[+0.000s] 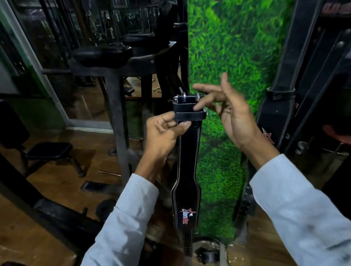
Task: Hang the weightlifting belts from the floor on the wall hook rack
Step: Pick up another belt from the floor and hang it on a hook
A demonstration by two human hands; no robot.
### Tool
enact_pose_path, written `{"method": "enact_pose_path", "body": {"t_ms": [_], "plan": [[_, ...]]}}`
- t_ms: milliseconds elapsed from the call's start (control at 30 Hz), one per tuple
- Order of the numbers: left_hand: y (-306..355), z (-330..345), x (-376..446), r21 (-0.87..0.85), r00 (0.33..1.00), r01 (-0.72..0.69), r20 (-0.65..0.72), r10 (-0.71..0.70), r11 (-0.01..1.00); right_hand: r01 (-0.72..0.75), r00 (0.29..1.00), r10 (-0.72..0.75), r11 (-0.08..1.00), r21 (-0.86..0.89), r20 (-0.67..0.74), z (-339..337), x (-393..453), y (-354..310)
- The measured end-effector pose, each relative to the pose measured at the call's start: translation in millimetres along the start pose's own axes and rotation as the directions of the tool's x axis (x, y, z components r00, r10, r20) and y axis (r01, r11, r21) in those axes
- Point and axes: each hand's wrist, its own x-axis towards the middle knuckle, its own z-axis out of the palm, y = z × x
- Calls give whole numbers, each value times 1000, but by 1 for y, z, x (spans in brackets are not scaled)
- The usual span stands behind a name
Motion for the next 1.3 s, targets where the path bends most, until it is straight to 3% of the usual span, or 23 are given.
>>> {"method": "enact_pose_path", "body": {"t_ms": [200, 333, 467, 567, 600, 700, 733, 767, 833, 900, 1000, 1100, 1200, 1300], "plan": [[0, 3, -1, -2, 1000, -1, 14, 1, 1000, -70, 992, 79, 993, 89, -102, -4, 4, -3], [-2, 7, -1, -16, 999, -6, 51, 7, 1000, -270, 962, 272, 936, -224, -22, -6, 22, -16], [-2, 7, 1, 0, 999, -8, 38, 8, 1000, -167, 985, 170, 985, -50, 44, -4, 21, -27], [2, 7, 2, -18, 1000, 3, 27, -3, 1000, -140, 989, 148, 961, -237, 16, -6, 20, -21], [3, 8, 3, -18, 1000, 2, 28, -1, 1000, -138, 990, 141, 963, -233, -6, -8, 20, -18], [5, 8, 9, -23, 1000, -14, 26, 14, 1000, -185, 968, 208, 970, 159, -143, -17, 22, -18], [5, 8, 10, -21, 999, -19, 26, 20, 1000, -204, 956, 229, 968, 146, -184, -20, 24, -20], [5, 9, 11, -18, 999, -23, 28, 23, 1000, -266, 946, 261, 964, -1, -195, -24, 26, -21], [5, 12, 13, -16, 999, -31, 40, 32, 999, -416, 909, 407, 883, -217, -89, -28, 28, -18], [2, 15, 18, -3, 997, -52, 60, 52, 999, -450, 891, 454, 887, -103, 22, -30, 32, -19], [-1, 22, 22, -5, 995, -51, 84, 51, 999, -286, 954, 294, 952, 112, -62, -33, 39, -22], [1, 30, 28, -45, 996, -16, 89, 20, 999, -80, 971, 71, 996, -29, -228, -39, 43, -22], [11, 26, 39, -88, 1000, 7, 25, -5, 996, -23, 965, 12, 999, -41, -263, -45, 46, -22], [33, 24, 51, -34, 978, -182, -108, 178, 983, 1, 955, -14, 999, -43, -297, -54, 50, -23]]}}
